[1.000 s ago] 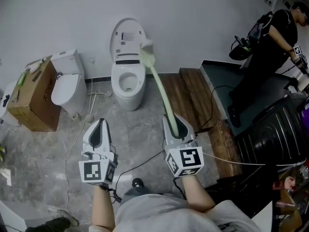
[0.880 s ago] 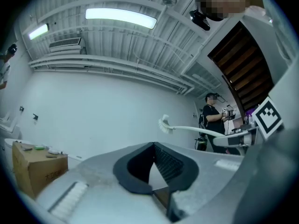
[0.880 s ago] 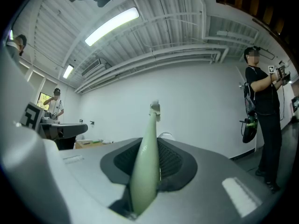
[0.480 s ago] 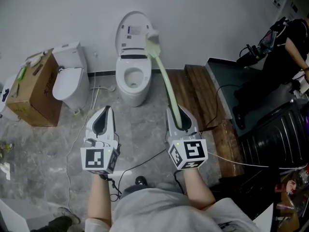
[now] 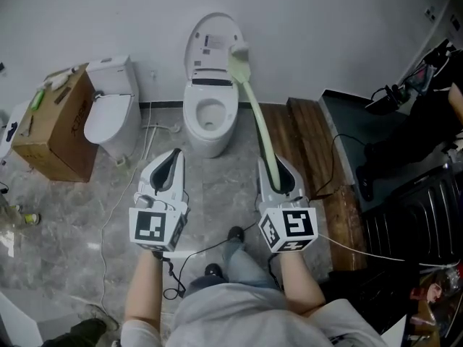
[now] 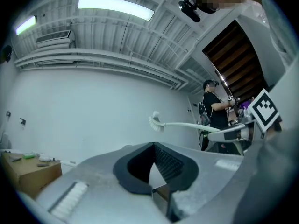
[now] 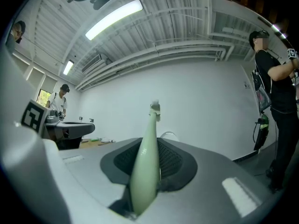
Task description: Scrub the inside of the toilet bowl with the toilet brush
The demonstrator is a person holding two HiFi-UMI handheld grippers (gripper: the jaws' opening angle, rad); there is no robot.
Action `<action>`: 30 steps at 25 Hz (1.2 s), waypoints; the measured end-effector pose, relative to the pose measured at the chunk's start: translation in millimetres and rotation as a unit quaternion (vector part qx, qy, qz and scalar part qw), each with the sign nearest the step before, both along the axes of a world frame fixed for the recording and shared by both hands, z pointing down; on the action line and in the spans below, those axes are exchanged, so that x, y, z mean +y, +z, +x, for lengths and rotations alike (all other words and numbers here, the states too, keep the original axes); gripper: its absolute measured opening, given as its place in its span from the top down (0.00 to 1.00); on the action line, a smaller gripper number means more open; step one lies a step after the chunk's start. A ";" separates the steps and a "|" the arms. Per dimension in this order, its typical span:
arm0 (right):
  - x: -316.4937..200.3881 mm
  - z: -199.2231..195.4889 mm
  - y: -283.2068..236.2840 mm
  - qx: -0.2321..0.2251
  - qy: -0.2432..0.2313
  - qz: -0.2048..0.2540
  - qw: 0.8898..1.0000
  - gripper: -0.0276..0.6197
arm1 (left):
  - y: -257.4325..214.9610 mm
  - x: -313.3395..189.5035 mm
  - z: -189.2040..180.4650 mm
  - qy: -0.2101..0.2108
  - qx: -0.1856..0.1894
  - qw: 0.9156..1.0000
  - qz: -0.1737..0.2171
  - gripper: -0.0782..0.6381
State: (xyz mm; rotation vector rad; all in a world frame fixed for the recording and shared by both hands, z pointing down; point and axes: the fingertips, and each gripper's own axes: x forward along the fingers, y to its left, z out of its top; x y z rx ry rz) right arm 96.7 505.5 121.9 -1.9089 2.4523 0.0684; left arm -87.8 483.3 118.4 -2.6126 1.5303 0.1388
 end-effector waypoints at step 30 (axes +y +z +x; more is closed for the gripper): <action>-265.8 42.0 7.8 -0.003 -0.052 -0.021 0.998 0.82 | 3.6 -243.3 52.7 -0.028 -0.019 0.999 0.002 0.89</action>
